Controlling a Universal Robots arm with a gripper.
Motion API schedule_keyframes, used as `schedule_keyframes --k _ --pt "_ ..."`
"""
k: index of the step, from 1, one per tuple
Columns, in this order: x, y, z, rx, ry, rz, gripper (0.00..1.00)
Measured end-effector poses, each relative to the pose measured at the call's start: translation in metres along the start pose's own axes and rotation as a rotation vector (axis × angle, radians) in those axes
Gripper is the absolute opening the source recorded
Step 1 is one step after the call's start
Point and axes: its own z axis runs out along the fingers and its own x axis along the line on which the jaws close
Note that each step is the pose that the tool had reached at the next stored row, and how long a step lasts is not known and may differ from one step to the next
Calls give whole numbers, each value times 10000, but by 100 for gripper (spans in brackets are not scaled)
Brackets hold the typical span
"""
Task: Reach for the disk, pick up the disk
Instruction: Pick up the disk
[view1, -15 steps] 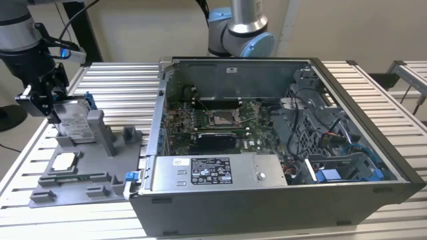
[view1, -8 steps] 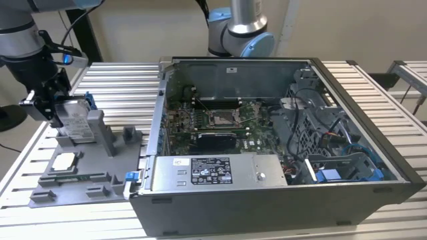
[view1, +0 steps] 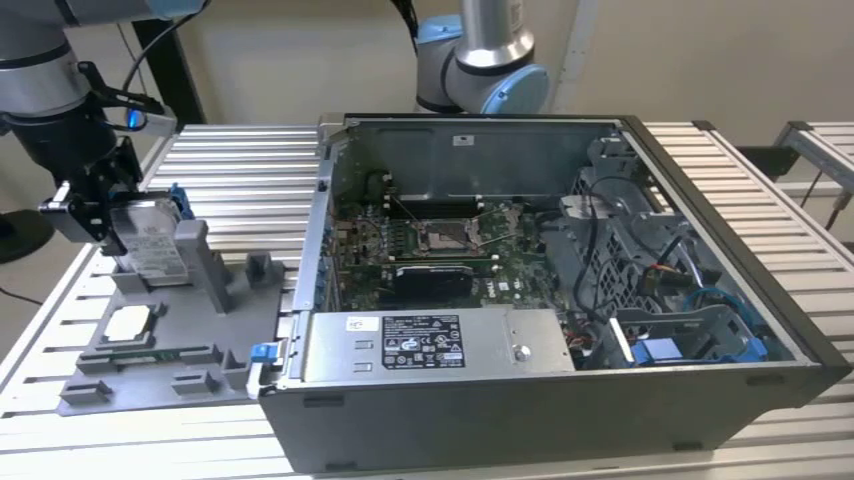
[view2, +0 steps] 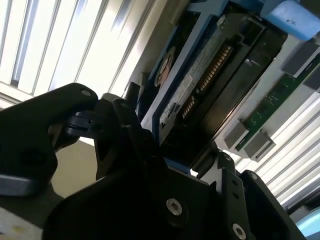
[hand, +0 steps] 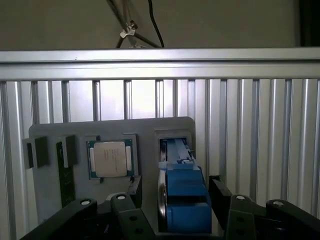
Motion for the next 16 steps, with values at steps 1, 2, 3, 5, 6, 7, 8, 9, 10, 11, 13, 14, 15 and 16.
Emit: schedule_keyframes --k 1,2,3,5,6,7,8,9,10,11,13,14,15,16 --pt "0 0 0 1 1 0 100" --pt "0 0 1 1 3 0 100" --pt "0 0 1 2 5 0 100" --pt "0 0 1 1 8 0 0" --pt "0 0 1 1 10 0 0" --pt "0 0 0 1 12 0 0" --pt "0 0 0 1 14 0 0" --pt "0 0 0 1 16 0 0" --pt "0 0 0 1 16 0 0" --pt "0 0 0 1 18 0 0" --pt "0 0 0 2 21 0 0" --pt "0 0 0 2 24 0 0" --pt "0 0 0 1 26 0 0" --pt "0 0 0 2 27 1 0"
